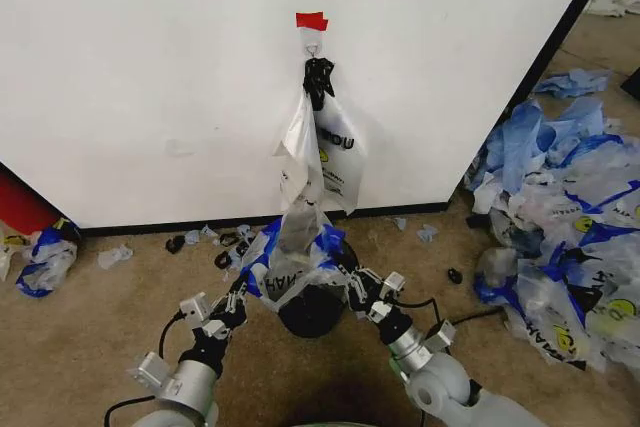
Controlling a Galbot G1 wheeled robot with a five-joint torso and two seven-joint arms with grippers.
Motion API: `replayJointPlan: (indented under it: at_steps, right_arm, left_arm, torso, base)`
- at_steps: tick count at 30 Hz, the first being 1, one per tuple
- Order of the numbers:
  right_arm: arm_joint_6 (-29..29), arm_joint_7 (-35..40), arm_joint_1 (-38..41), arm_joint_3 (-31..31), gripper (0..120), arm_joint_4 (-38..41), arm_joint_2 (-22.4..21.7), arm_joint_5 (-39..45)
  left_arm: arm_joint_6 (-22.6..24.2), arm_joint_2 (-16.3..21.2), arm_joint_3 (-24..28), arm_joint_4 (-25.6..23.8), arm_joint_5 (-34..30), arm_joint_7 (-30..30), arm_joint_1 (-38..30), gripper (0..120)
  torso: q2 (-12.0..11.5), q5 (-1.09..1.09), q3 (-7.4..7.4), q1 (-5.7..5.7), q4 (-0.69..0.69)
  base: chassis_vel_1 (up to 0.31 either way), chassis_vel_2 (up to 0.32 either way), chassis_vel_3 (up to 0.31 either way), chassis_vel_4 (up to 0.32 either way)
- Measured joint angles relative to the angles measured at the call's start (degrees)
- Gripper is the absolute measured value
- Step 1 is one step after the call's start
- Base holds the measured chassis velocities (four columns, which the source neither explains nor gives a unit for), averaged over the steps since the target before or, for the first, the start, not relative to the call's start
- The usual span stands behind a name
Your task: Pick up the garbage bag from the wall and place it over the trash bin.
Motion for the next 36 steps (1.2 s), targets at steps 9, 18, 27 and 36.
replayJointPlan:
  at_steps: [9,18,27,36]
  right_arm:
    - [1.0,-1.96,0.17,0.38,0,-3.13,-1.09,0.0]
    - [3.49,-4.4,0.73,1.14,0,-7.59,0.32,-0.62]
    - [2.88,-2.29,5.34,-0.03,0,-7.39,0.29,-0.27]
    - [2.36,-1.59,8.44,0.61,0,-7.74,-1.62,1.26]
  left_arm:
    - [-0.25,-0.43,0.03,0.04,0.43,0.16,0.51,0]
    - [-0.26,-0.6,0.37,0.51,0.67,0.19,0.28,0]
    - [-0.33,-0.75,0.39,0.65,0.84,0.27,0.43,0]
    - [-0.32,-0.59,-0.01,0.59,0.25,0.17,-0.33,0]
  torso:
    - [0.0,-0.01,0.0,0.0,-0.02]
    - [0.0,0.0,0.0,0.0,-0.01]
    - [0.0,0.0,0.01,0.0,0.0]
    - [0.0,-0.01,0.01,0.0,-0.01]
  base:
    - [0.0,0.0,0.0,0.0]
    - [0.0,0.0,0.0,0.0]
    - [0.0,0.0,0.0,0.0]
    - [0.0,0.0,0.0,0.0]
